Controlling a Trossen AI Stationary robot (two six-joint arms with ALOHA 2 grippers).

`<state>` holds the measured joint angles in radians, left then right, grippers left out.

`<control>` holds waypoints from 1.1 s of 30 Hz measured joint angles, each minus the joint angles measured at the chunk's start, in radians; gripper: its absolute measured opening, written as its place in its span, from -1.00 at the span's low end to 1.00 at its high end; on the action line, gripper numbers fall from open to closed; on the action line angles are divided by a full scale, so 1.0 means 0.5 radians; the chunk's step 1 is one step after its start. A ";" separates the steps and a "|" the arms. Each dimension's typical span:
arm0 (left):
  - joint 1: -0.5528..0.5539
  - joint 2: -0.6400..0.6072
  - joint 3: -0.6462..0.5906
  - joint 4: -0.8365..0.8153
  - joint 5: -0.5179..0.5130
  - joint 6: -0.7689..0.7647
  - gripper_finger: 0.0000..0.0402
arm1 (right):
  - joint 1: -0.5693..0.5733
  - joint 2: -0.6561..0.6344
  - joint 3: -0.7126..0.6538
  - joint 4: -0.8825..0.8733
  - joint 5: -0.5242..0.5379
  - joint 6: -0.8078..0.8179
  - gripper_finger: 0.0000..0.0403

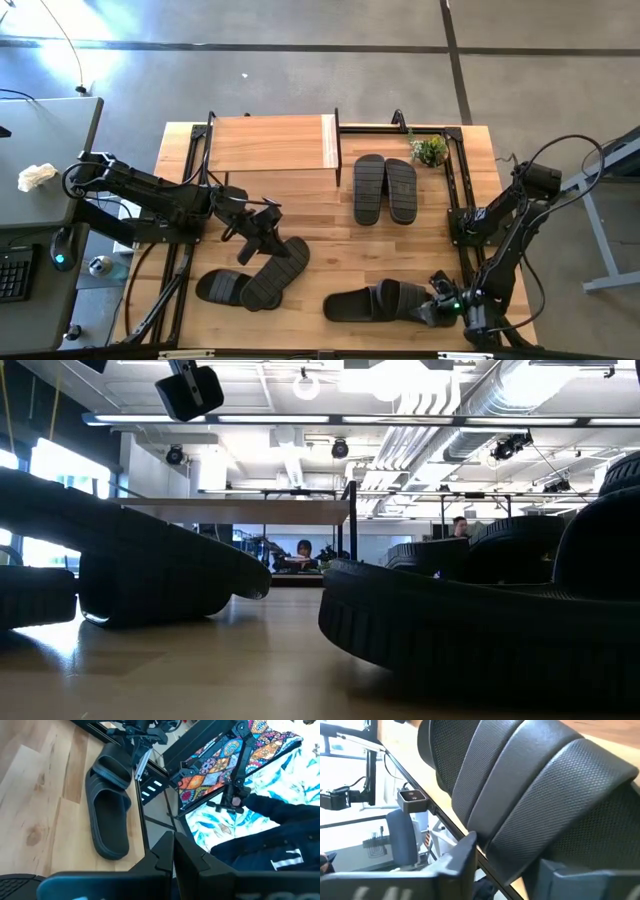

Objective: Pick and place slides into the shelf
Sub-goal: Put the black slipper on the shelf

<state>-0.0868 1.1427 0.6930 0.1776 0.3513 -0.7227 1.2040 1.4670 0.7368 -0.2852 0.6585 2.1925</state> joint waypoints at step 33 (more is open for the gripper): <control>0.005 -0.007 -0.001 0.460 -1.129 0.703 -1.00 | -0.386 -0.260 1.112 -1.524 1.121 -0.942 -1.00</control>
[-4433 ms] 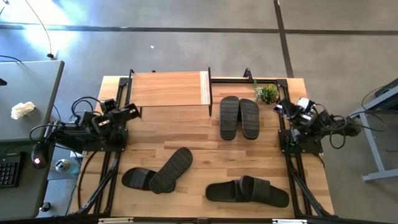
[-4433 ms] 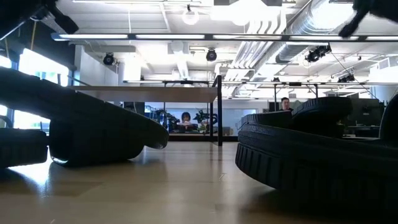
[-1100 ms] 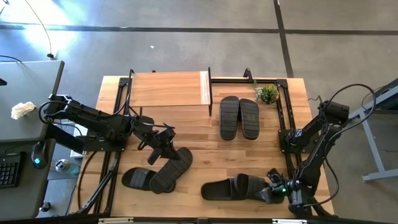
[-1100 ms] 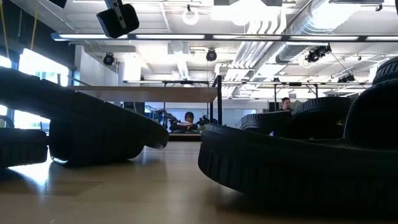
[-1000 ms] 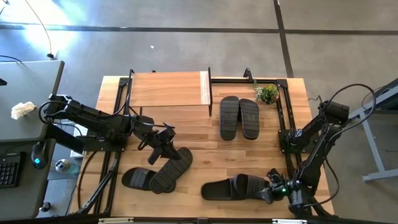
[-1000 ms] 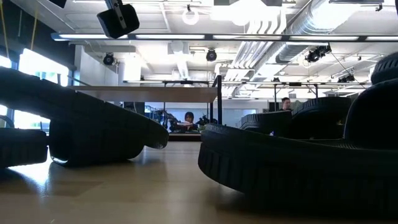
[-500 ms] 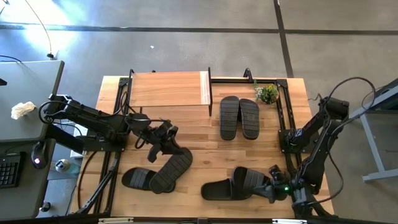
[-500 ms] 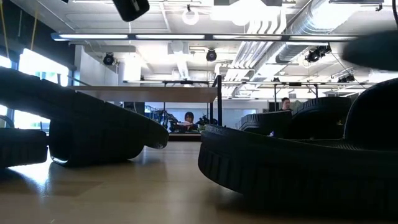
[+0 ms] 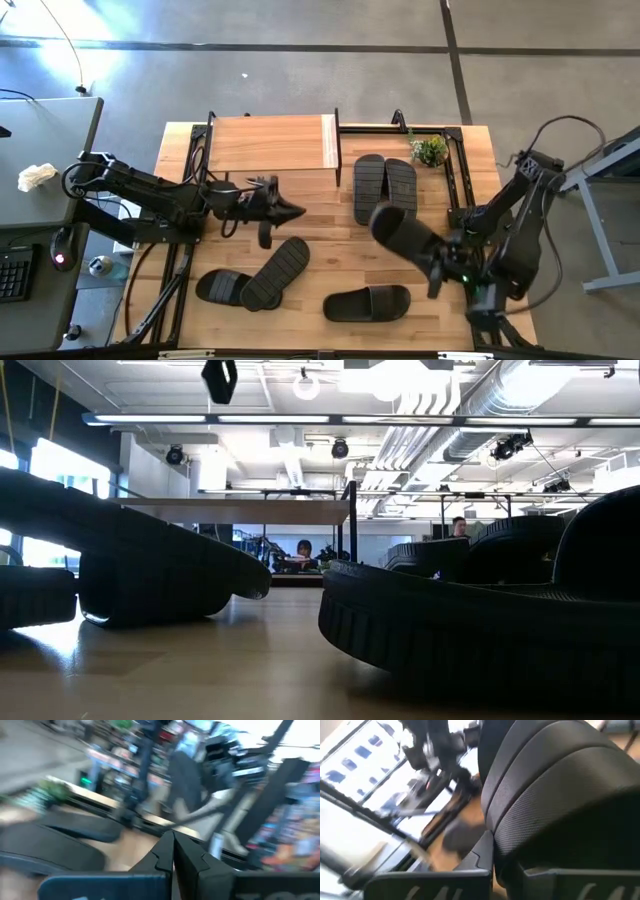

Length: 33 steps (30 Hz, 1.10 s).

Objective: Pick and place slides into the shelf
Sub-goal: Put the black slipper on the shelf

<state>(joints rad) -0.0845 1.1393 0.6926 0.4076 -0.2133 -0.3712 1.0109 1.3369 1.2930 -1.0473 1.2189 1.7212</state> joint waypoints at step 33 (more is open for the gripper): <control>0.340 0.033 0.002 0.297 -0.006 0.215 -0.14 | -1.723 0.490 0.428 2.732 -1.407 -2.881 -1.00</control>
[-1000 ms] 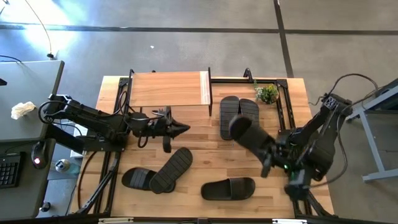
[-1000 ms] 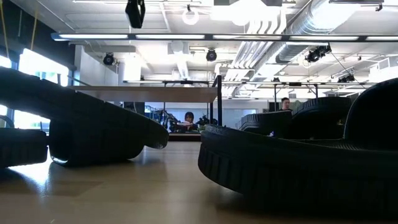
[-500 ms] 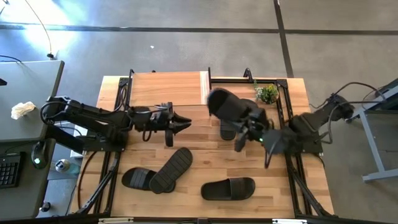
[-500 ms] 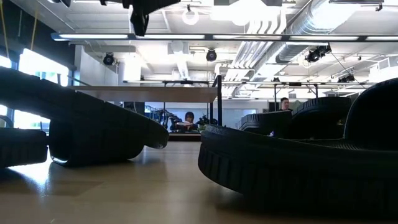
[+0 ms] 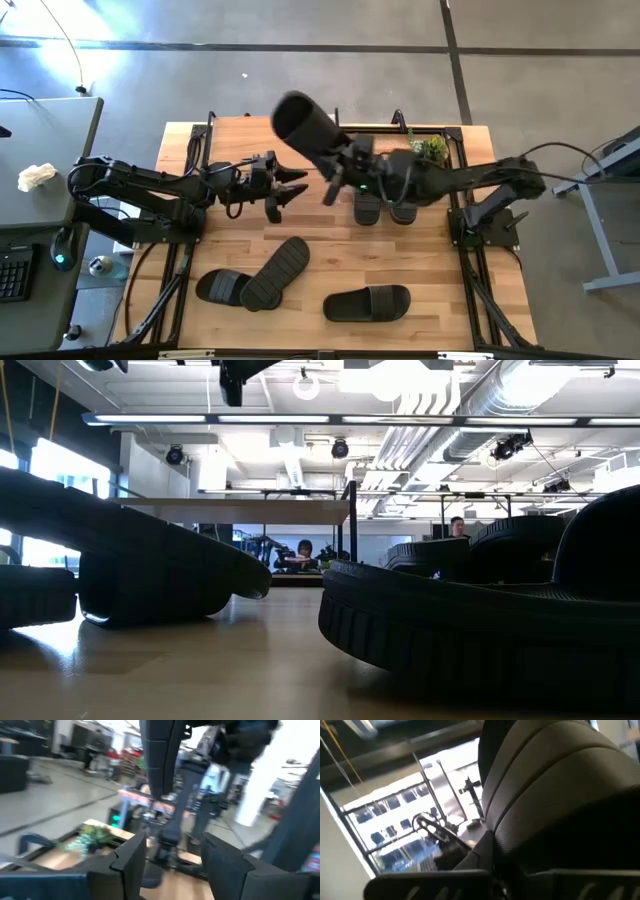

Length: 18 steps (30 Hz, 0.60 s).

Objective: Pick and place slides into the shelf
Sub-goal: Put the black slipper on the shelf

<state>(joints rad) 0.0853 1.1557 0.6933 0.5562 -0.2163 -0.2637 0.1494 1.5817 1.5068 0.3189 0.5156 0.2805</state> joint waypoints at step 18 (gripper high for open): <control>0.000 0.042 -0.001 0.128 -0.339 0.221 -0.02 | -0.092 0.265 -0.001 0.547 -0.125 0.173 -1.00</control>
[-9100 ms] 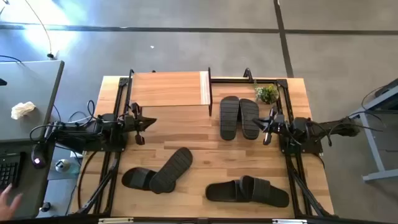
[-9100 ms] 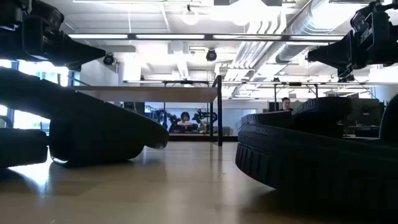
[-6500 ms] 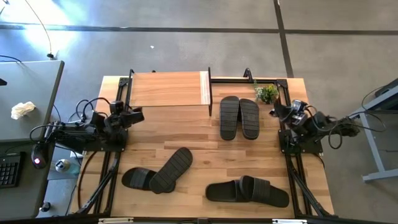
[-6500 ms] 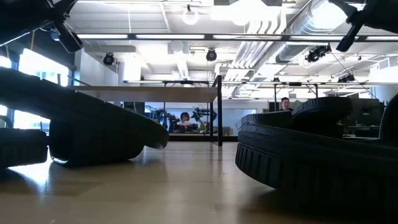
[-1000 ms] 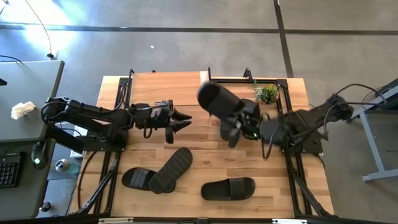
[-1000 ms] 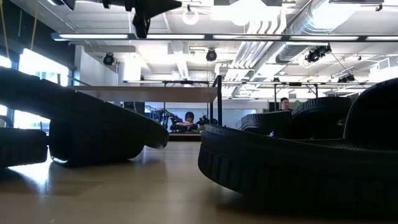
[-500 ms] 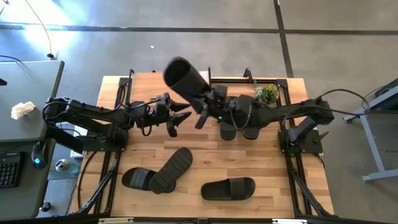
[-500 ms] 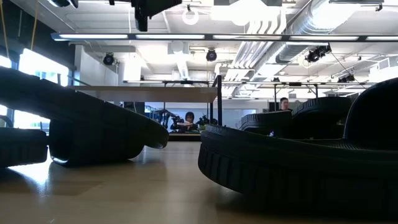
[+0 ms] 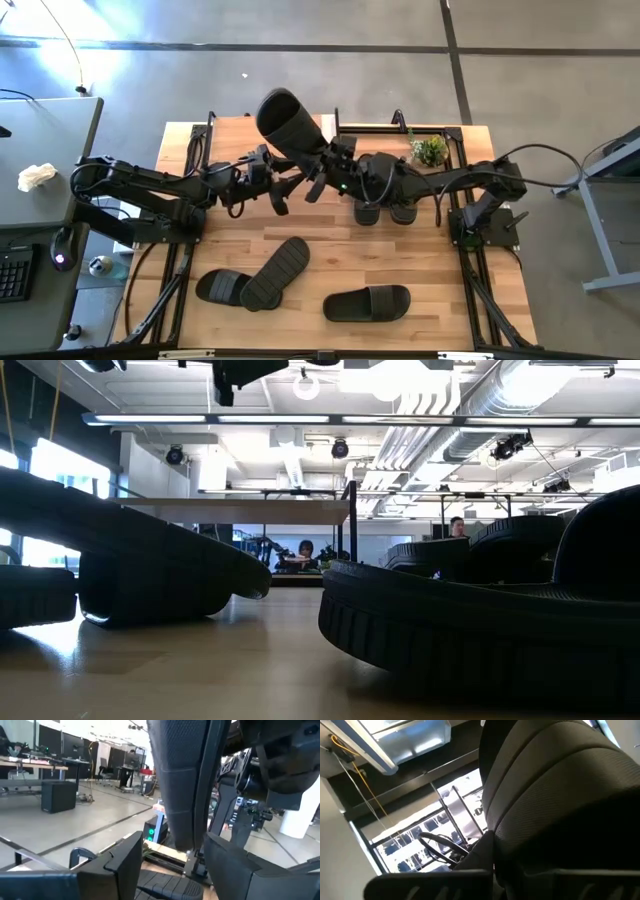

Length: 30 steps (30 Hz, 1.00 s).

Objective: Pick and place slides into the shelf
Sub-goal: Put the black slipper on the shelf

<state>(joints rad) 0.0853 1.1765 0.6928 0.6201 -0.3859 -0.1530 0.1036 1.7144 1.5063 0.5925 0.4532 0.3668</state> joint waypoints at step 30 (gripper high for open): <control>-0.001 0.250 -0.001 0.410 -0.203 -0.227 -0.64 | 0.001 0.054 -0.001 0.106 -0.036 0.034 -1.00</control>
<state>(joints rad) 0.0849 1.3018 0.6926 0.8249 -0.4876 -0.2665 0.1040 1.7412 1.5059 0.6453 0.4352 0.3840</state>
